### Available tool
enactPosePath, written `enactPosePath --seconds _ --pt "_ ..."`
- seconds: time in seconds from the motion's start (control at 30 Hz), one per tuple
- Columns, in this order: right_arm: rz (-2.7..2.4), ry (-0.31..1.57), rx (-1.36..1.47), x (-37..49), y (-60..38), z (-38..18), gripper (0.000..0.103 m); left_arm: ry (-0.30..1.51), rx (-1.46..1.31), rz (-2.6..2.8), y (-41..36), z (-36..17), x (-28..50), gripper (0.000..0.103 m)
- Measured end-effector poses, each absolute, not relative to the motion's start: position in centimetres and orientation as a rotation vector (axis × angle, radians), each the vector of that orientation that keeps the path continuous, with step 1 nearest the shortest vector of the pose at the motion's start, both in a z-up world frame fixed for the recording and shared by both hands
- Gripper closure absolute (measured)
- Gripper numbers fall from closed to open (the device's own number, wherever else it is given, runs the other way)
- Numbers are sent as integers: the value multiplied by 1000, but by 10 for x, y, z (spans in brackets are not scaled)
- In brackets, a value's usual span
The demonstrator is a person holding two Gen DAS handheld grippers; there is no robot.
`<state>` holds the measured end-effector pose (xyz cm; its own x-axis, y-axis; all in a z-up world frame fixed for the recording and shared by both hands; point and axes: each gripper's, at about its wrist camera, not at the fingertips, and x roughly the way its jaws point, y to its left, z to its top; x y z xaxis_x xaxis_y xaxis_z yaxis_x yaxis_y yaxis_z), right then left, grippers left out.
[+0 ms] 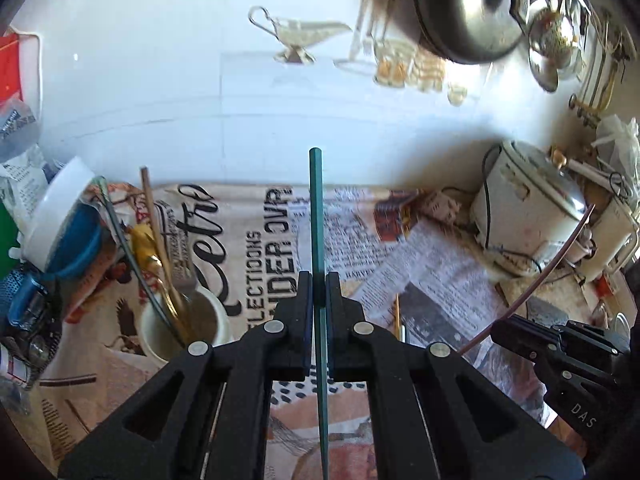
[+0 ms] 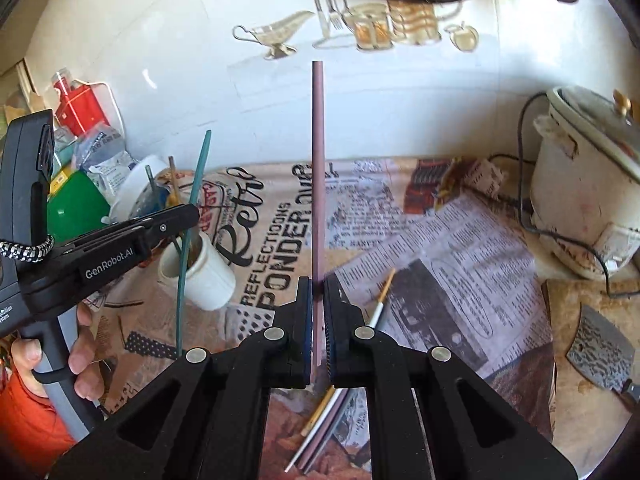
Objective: Organize utensils
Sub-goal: 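Lift and carry the pink and teal sticks with both tools over the white cup, then lower both sticks into the white cup and open both tools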
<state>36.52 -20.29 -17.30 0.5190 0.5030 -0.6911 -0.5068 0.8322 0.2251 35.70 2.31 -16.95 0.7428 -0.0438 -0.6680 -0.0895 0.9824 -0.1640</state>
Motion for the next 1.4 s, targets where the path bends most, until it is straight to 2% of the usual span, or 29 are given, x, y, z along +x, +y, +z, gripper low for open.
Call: enactPosePath --seconds 0.37,0.77,1.07,1.4 --pt "657 740 -21 364 -156 -137 98 601 -195 89 81 -126 347 99" --pt "726 664 -19 365 -96 -110 98 497 -247 156 150 -103 361 99" --pt "762 670 -29 371 -57 -114 98 478 -271 168 180 -124 383 99" --pt "766 749 -47 379 -27 -148 98 518 -271 184 187 -180 403 99"
